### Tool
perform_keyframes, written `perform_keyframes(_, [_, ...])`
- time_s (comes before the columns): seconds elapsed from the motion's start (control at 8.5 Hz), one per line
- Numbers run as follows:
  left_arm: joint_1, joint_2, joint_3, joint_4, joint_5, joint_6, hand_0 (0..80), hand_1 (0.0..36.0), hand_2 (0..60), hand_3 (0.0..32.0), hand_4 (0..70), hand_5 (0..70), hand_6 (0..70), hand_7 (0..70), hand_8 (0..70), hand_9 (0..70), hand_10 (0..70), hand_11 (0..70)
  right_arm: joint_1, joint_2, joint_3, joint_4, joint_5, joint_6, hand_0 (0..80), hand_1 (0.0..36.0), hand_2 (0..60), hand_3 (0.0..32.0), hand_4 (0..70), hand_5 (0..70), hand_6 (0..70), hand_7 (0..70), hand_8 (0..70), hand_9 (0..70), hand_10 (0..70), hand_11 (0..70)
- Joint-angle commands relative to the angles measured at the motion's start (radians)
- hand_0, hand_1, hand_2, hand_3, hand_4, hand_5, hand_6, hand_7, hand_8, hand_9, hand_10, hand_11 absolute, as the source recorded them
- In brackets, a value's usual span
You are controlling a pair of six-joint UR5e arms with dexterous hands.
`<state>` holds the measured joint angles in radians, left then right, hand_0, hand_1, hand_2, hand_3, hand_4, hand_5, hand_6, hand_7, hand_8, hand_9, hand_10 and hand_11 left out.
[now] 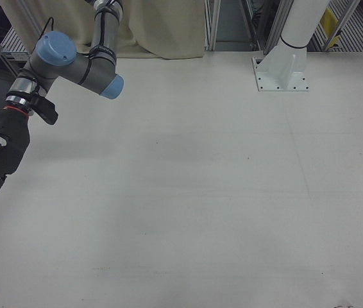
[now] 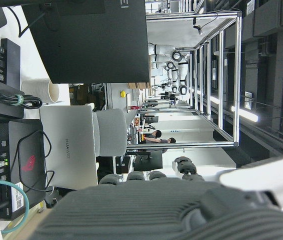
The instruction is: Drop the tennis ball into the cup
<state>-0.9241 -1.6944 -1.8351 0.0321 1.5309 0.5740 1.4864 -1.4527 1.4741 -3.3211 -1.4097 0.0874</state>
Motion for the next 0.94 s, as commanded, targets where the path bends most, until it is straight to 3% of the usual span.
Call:
perform_keyframes(0.0, [0.005,0.001,-0.023,0.012,0.0,0.014,80.0,36.0,52.8,32.0,0.0,23.3,36.4,22.7,27.4,13.8,17.8,29.3,0.0,0.0,0.0,0.0,0.0,0.0,0.0,0.0,0.0,0.0,0.0,0.0,0.0,0.0,0.0,0.0,0.0,0.0])
perform_keyframes(0.12, [0.001,0.01,-0.026,0.011,0.0,-0.009,80.0,36.0,52.6,32.0,0.0,22.5,32.6,23.5,26.6,13.9,18.1,29.7,0.0,0.0,0.0,0.0,0.0,0.0,0.0,0.0,0.0,0.0,0.0,0.0,0.0,0.0,0.0,0.0,0.0,0.0])
perform_keyframes(0.24, [-0.011,0.069,-0.018,-0.006,-0.011,-0.146,80.0,36.0,50.5,32.0,0.0,19.9,20.3,25.9,24.2,14.4,18.1,29.7,0.0,0.0,0.0,0.0,0.0,0.0,0.0,0.0,0.0,0.0,0.0,0.0,0.0,0.0,0.0,0.0,0.0,0.0])
perform_keyframes(0.35, [-0.127,0.08,0.044,-0.02,-0.056,-0.216,80.0,36.0,52.6,32.0,0.0,21.7,28.5,23.8,25.8,14.1,18.0,29.6,0.0,0.0,-0.002,0.0,0.0,0.0,0.0,0.0,0.0,0.0,0.0,0.0,0.0,0.0,0.0,0.0,0.0,0.0])
perform_keyframes(0.47, [-0.269,0.075,0.112,-0.047,-0.052,-0.25,80.0,36.0,53.2,32.0,0.0,23.1,35.5,23.7,28.1,15.1,19.0,30.9,0.0,0.0,0.0,0.0,0.0,0.0,0.0,0.0,0.0,0.0,0.0,0.0,0.0,0.0,0.0,0.0,0.0,0.0])
perform_keyframes(0.59, [-0.36,0.074,0.147,-0.052,-0.038,-0.261,80.0,36.0,54.0,32.0,0.0,23.2,36.1,24.3,27.7,14.6,19.3,31.3,0.0,0.0,0.0,0.0,0.0,0.0,0.0,0.0,0.0,0.0,0.0,0.0,0.0,0.0,0.0,0.0,0.0,0.0])
perform_keyframes(0.71, [-0.46,0.074,0.157,-0.054,-0.008,-0.261,80.0,36.0,55.3,32.0,1.7,22.2,32.3,26.6,26.9,15.0,19.1,31.0,0.0,0.0,0.0,0.0,0.0,0.0,0.0,0.0,0.0,0.0,0.0,0.0,0.0,0.0,0.0,0.0,0.0,0.0])
perform_keyframes(0.82, [-0.499,0.074,0.166,-0.052,-0.006,-0.261,80.0,36.0,55.3,32.0,2.7,21.9,29.6,27.7,26.5,15.4,19.5,31.6,0.0,0.0,0.0,0.0,0.0,0.0,0.0,0.0,0.0,0.0,0.0,0.0,0.0,0.0,0.0,0.0,0.0,0.0])
